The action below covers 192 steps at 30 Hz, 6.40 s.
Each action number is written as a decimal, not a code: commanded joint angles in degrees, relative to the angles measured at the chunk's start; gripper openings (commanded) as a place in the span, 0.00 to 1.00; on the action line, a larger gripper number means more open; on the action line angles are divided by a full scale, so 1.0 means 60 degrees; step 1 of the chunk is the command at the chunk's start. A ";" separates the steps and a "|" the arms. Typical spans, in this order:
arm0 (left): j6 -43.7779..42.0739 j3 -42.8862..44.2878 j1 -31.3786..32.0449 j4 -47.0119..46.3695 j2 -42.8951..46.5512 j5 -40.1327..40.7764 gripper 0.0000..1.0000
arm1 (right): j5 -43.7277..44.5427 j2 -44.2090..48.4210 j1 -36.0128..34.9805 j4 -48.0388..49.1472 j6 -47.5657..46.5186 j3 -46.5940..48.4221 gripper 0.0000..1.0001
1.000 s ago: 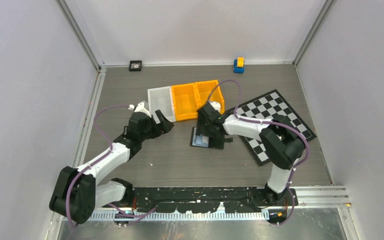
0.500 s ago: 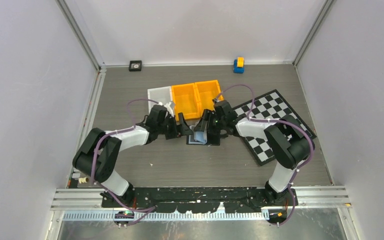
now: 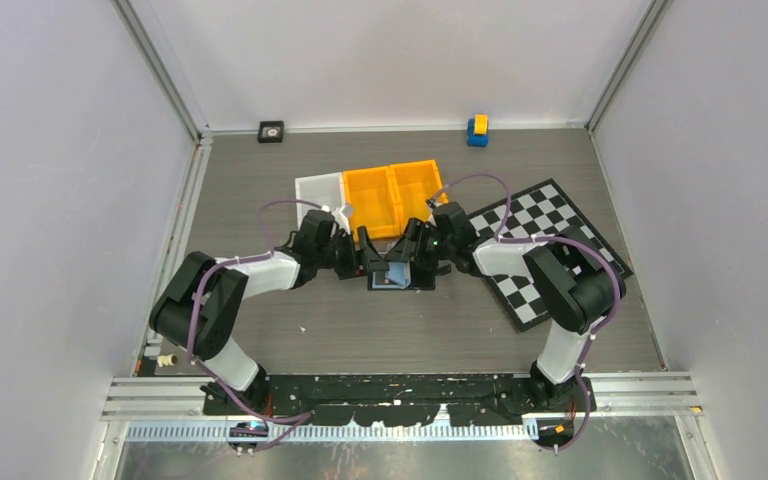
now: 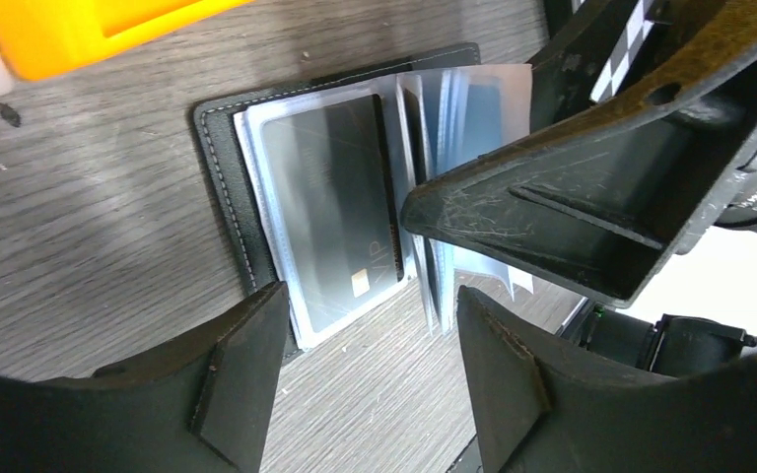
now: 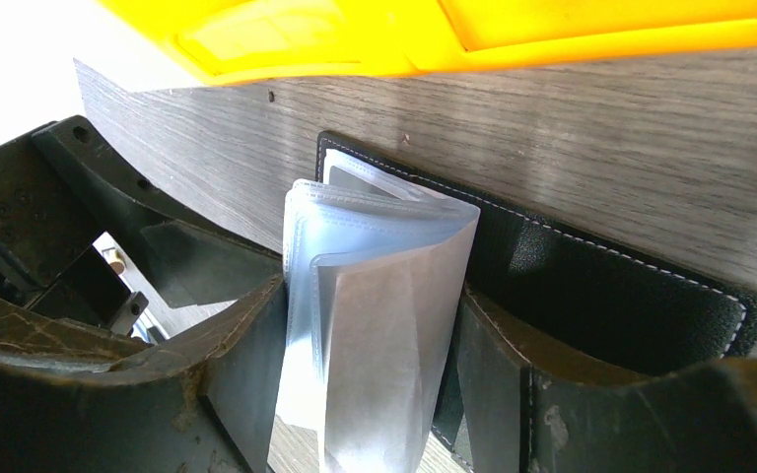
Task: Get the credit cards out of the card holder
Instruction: Open the card holder at the center of the board.
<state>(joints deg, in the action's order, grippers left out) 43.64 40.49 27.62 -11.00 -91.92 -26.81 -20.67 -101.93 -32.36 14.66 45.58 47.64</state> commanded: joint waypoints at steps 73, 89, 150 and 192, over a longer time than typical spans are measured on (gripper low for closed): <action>-0.0146 0.0550 0.0063 -0.0373 -0.0781 -0.0990 0.14 | 0.0435 0.0889 0.0081 0.0166 0.0543 -0.0848 0.26; -0.0474 0.0005 -0.0283 0.0148 0.0629 0.0299 0.02 | 0.3126 0.1838 0.0103 -0.3760 -0.0668 0.0127 0.55; 0.0183 -0.0215 -0.0267 -0.0791 0.0263 -0.0333 0.10 | 0.0788 0.0236 -0.0063 -0.2365 -0.0390 0.0791 0.19; 0.0758 -0.0424 -0.0267 -0.2529 -0.0246 -0.1541 0.18 | 0.0442 -0.0008 -0.0074 -0.1915 -0.0150 0.0644 0.21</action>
<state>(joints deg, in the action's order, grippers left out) 48.62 36.32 26.13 -25.91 -93.23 -35.62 -17.69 -101.56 -32.51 2.50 44.23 50.70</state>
